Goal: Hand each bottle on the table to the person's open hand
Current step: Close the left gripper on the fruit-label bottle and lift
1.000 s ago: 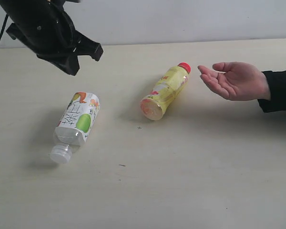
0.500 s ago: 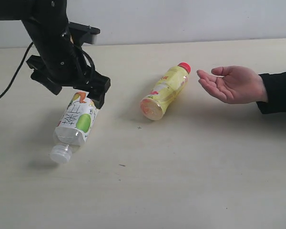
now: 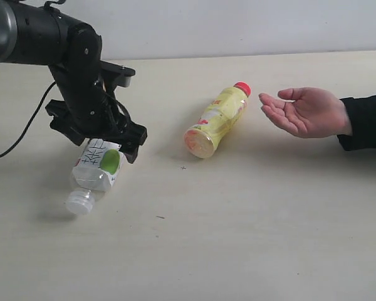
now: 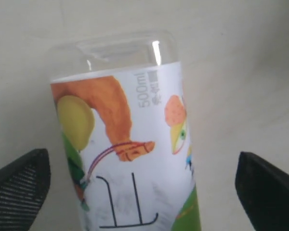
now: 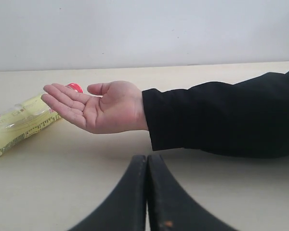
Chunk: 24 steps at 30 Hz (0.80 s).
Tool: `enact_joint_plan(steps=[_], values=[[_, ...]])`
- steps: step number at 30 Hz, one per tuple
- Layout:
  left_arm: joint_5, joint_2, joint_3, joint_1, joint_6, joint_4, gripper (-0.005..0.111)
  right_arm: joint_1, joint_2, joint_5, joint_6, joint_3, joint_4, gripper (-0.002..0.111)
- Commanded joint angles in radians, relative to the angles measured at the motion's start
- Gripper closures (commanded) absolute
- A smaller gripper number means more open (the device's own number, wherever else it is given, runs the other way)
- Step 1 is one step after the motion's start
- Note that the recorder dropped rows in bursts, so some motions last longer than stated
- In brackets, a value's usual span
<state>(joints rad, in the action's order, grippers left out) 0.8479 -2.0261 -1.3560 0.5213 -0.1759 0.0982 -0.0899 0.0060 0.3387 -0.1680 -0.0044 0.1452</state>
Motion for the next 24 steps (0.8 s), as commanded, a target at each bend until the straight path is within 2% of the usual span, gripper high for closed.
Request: enact_joint_plan(steps=[1,4,6,9,11,12,24], values=[[-0.014,-0.011,0.007,-0.003,-0.01,0.019,0.002,0.005,-0.006,-0.012,0.0,0.004,-0.006,0.108],[-0.005,-0.016,0.007,-0.003,-0.01,0.019,0.007,0.005,-0.006,-0.012,0.0,0.004,-0.006,0.108],[0.003,-0.017,0.007,-0.003,-0.01,0.019,0.021,0.005,-0.006,-0.012,0.0,0.004,-0.006,0.108],[0.01,-0.022,0.007,-0.003,-0.01,0.019,0.057,0.005,-0.006,-0.012,0.0,0.004,-0.006,0.108],[0.01,-0.024,0.007,-0.003,-0.012,0.019,0.093,0.005,-0.006,-0.012,0.0,0.004,-0.006,0.108],[0.01,-0.024,0.007,-0.003,-0.012,0.019,0.107,0.005,-0.006,-0.012,0.0,0.004,-0.006,0.108],[0.002,-0.002,0.007,-0.003,-0.024,-0.007,0.106,0.005,-0.006,-0.012,0.0,0.004,-0.006,0.108]])
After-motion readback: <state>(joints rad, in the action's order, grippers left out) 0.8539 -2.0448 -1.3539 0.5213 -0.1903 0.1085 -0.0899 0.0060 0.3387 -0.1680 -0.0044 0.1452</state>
